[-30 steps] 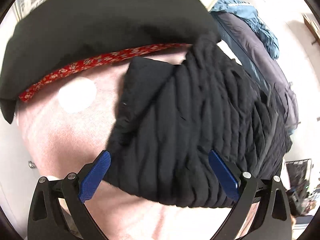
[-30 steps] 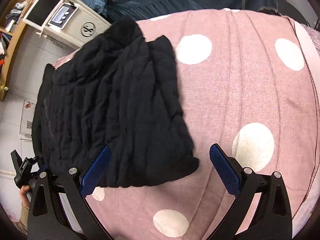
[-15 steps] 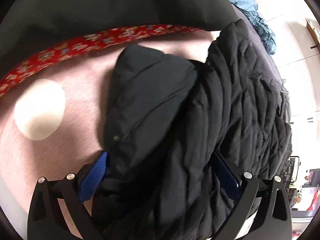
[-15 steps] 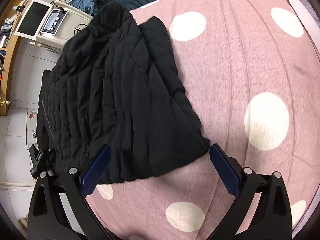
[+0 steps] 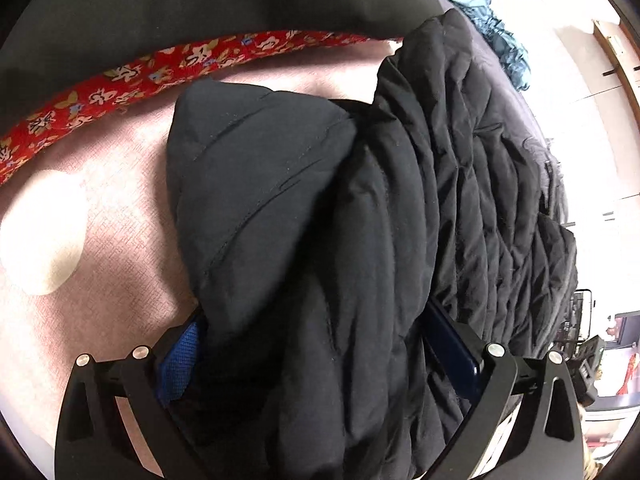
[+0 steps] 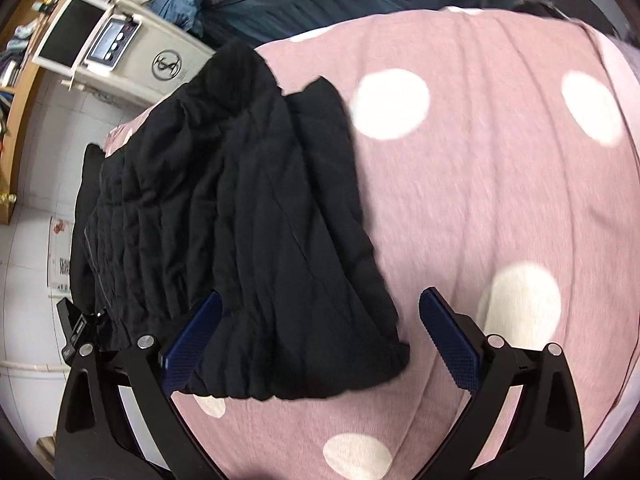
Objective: Fold large clothes
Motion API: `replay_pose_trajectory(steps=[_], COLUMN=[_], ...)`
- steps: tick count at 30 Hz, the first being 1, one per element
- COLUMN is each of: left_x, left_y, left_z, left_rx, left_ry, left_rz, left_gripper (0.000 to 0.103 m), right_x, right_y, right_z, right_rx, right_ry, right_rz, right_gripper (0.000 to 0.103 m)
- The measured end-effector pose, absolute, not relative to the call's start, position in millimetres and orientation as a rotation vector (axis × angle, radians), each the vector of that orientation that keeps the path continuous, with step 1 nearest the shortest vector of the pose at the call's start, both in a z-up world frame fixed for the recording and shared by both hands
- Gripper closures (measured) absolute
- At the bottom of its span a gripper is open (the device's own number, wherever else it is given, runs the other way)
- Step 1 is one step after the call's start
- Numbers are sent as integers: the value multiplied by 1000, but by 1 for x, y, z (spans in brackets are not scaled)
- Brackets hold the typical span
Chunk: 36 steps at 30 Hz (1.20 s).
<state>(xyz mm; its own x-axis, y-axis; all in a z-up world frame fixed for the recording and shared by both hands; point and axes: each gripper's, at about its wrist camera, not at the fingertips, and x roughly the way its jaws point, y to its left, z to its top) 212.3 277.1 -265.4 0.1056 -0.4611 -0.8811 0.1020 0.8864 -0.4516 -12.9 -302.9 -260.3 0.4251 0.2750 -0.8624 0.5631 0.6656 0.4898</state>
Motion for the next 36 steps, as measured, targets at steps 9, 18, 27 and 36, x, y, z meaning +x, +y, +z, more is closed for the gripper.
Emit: replay_pose_trajectory(steps=[9, 18, 27, 36], left_x=[230, 231, 230, 216], left_y=[256, 249, 234, 212], left_z=[-267, -274, -272, -240], left_rx=[-286, -272, -247, -149], left_ry=[1424, 1428, 1439, 1391], left_rz=[-412, -403, -357, -329], left_gripper=[5, 5, 5, 42], right_x=[39, 74, 82, 87], right_y=[-313, -302, -283, -252], right_z=[-294, -317, -297, -260], right_rx=[876, 912, 818, 602], right_ry=[1202, 1226, 1244, 1238], right_rz=[-163, -151, -169, -181], right_gripper=[5, 5, 51, 82])
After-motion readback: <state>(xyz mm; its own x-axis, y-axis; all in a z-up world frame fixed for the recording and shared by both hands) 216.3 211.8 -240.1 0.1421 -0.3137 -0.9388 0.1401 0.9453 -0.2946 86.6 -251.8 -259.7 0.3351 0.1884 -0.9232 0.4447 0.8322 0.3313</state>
